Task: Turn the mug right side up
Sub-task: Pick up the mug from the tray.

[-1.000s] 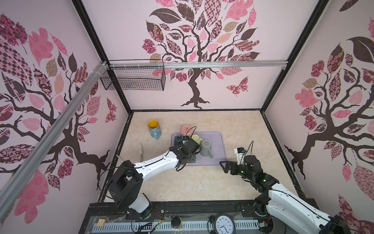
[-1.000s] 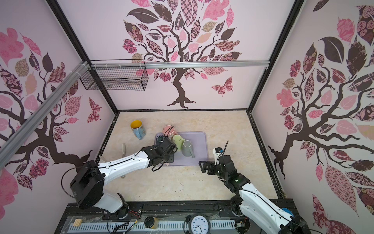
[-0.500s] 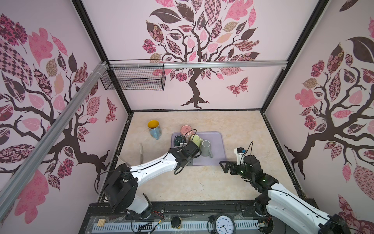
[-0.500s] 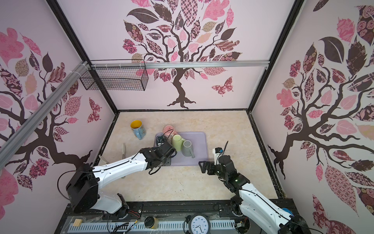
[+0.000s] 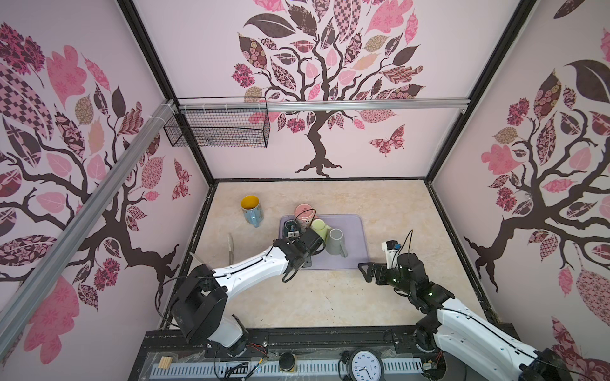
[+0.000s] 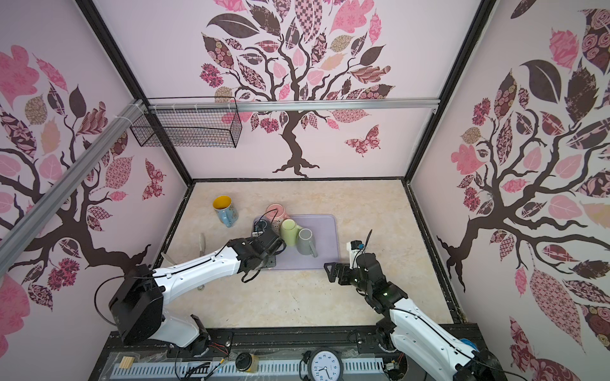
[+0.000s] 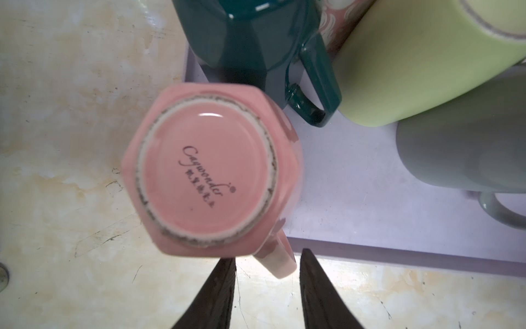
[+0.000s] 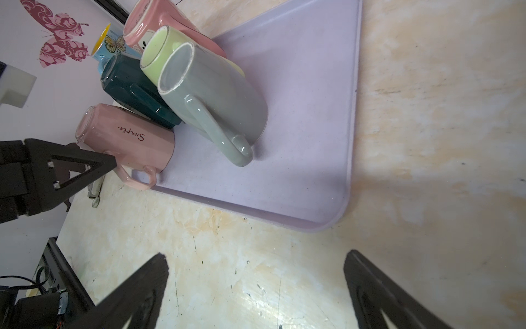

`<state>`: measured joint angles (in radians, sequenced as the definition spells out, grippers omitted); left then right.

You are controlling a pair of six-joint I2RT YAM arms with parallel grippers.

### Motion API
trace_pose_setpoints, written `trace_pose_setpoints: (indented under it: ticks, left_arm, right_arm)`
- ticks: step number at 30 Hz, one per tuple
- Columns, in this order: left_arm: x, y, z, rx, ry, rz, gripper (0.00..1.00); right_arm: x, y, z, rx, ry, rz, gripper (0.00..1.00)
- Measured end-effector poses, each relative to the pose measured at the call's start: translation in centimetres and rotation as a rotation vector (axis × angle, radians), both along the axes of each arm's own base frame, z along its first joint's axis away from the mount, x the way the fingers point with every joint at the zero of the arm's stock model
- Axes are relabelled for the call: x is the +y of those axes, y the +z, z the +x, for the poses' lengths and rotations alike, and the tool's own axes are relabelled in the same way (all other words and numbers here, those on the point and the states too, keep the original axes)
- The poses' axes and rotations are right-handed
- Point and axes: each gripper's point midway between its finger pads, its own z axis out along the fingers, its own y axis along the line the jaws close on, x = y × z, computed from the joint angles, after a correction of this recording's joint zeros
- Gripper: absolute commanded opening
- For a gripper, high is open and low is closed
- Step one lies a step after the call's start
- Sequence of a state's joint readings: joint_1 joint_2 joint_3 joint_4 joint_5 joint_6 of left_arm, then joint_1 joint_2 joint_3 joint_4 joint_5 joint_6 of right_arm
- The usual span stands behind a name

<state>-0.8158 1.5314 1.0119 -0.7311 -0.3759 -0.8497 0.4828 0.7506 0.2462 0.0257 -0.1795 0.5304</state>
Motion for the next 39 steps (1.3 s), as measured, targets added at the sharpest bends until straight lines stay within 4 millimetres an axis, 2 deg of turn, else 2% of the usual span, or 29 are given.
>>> trace_pose_setpoints:
  ticks: [7, 18, 21, 26, 38, 39]
  left_arm:
    - [0.4, -2.2, 0.1, 0.05, 0.001, 0.059, 0.29]
    - [1.2, -1.9, 0.2, 0.045, 0.016, 0.084, 0.28]
    - [1.4, -1.5, 0.3, 0.037, 0.021, 0.08, 0.22]
    - [2.0, -1.4, 0.5, 0.041, 0.03, 0.085, 0.22]
    - [1.9, -1.5, 0.8, 0.048, 0.018, 0.071, 0.22]
    - [1.9, -1.5, 0.8, 0.048, 0.017, 0.071, 0.19]
  right_arm:
    - [-0.2, -0.2, -0.4, -0.005, 0.001, -0.001, 1.0]
    - [-0.6, -0.8, -0.9, 0.002, 0.004, -0.017, 0.99]
    - [-0.6, -0.8, -0.9, 0.002, 0.004, -0.017, 0.99]
    - [-0.6, -0.9, -0.9, 0.005, 0.004, -0.019, 0.99]
    - [-0.6, -1.0, -0.9, 0.012, 0.004, -0.022, 1.0]
    - [-0.6, -1.1, -1.0, 0.014, 0.004, -0.023, 1.0]
